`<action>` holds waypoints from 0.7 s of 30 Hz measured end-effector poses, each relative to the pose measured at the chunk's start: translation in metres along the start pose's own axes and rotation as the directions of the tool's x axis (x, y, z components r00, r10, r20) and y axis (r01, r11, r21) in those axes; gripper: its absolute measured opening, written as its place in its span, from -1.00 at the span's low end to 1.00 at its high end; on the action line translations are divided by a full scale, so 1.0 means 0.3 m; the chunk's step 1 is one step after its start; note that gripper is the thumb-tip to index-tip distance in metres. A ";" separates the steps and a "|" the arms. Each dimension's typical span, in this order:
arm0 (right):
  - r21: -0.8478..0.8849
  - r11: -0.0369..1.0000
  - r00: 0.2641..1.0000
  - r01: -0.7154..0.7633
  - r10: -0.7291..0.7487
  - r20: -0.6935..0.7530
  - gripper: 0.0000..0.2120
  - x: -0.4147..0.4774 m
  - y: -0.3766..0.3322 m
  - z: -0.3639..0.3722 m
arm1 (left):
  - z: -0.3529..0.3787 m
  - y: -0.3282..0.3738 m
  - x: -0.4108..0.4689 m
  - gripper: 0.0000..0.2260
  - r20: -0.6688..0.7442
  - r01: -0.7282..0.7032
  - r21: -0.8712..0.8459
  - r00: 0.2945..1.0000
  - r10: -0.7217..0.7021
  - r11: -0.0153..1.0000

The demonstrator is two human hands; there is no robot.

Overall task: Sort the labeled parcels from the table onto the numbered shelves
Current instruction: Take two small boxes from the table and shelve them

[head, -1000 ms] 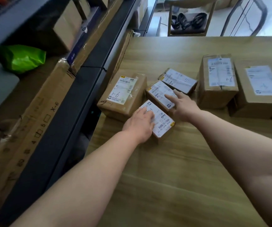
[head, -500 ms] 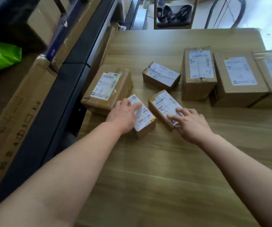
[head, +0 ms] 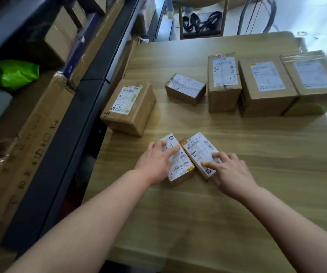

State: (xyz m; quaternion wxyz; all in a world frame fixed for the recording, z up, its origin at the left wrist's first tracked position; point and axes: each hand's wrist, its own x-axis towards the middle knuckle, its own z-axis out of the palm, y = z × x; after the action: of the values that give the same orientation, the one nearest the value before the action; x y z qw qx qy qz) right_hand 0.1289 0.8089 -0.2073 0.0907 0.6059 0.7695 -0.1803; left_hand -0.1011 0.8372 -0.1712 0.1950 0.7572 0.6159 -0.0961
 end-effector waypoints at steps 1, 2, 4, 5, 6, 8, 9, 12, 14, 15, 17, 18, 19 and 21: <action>-0.002 1.000 1.000 0.009 -0.009 0.005 -0.53 -0.026 -0.001 0.005 | 0.012 0.016 -0.028 -0.52 0.008 -0.016 0.014 1.000 0.016 1.000; -0.007 1.000 1.000 0.017 -0.017 0.006 -0.53 -0.049 -0.002 0.011 | 0.019 0.031 -0.052 -0.49 0.021 -0.036 0.044 0.999 0.035 0.998; -0.013 1.000 1.000 0.023 -0.023 0.007 -0.54 -0.093 -0.002 0.028 | 0.014 0.054 -0.081 -0.39 0.069 -0.078 0.160 0.995 0.068 0.984; -0.008 1.000 1.000 0.020 -0.020 0.007 -0.55 -0.109 -0.003 0.035 | 0.002 0.057 -0.084 -0.34 0.089 -0.093 0.233 0.993 0.074 0.968; -0.001 1.000 1.000 0.015 -0.015 0.004 -0.56 -0.120 -0.004 0.040 | -0.012 0.056 -0.076 -0.28 0.102 -0.106 0.306 0.992 0.078 0.946; 0.017 1.000 1.000 0.006 -0.006 -0.012 -0.57 -0.128 -0.013 0.043 | -0.035 0.053 -0.057 -0.19 0.132 -0.133 0.423 0.988 0.084 0.897; 0.034 0.999 1.000 0.006 -0.005 -0.025 -0.56 -0.125 -0.019 0.045 | -0.041 0.055 -0.047 -0.17 0.148 -0.145 0.452 0.985 0.086 0.880; 0.174 0.985 0.999 0.018 -0.012 -0.034 -0.54 -0.110 -0.041 0.050 | -0.045 0.068 -0.035 -0.26 0.176 -0.159 0.428 0.980 0.090 0.890; 0.245 0.969 0.999 0.014 -0.004 -0.040 -0.54 -0.111 -0.052 0.058 | -0.038 0.053 -0.045 -0.28 0.161 -0.123 0.384 0.985 0.065 0.915; 0.236 0.972 0.999 0.016 -0.005 -0.045 -0.55 -0.115 -0.053 0.064 | -0.036 0.039 -0.059 -0.24 0.148 -0.094 0.358 0.988 0.043 0.929; 0.192 0.981 0.998 0.008 0.002 -0.055 -0.55 -0.126 -0.050 0.072 | -0.028 0.002 -0.093 -0.16 0.130 0.011 0.272 0.990 -0.049 0.962; 0.173 0.985 0.998 -0.004 0.014 -0.060 -0.55 -0.132 -0.047 0.074 | -0.020 -0.014 -0.117 -0.14 0.116 0.106 0.191 0.985 -0.129 0.976; 0.156 0.988 0.997 -0.016 0.027 -0.066 -0.55 -0.137 -0.044 0.074 | -0.009 -0.026 -0.142 -0.14 0.098 0.217 0.092 0.969 -0.226 0.972; 0.136 0.990 0.996 -0.035 0.046 -0.078 -0.56 -0.143 -0.039 0.072 | 0.024 -0.037 -0.187 -0.17 0.075 0.402 -0.078 0.915 -0.397 0.912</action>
State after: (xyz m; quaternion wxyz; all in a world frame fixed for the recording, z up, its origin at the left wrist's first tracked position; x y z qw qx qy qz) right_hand 0.1265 0.7597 -0.2099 0.0219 0.6331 0.7460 -0.2052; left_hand -0.1236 0.7858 -0.1582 0.2233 0.6025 0.7556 -0.1273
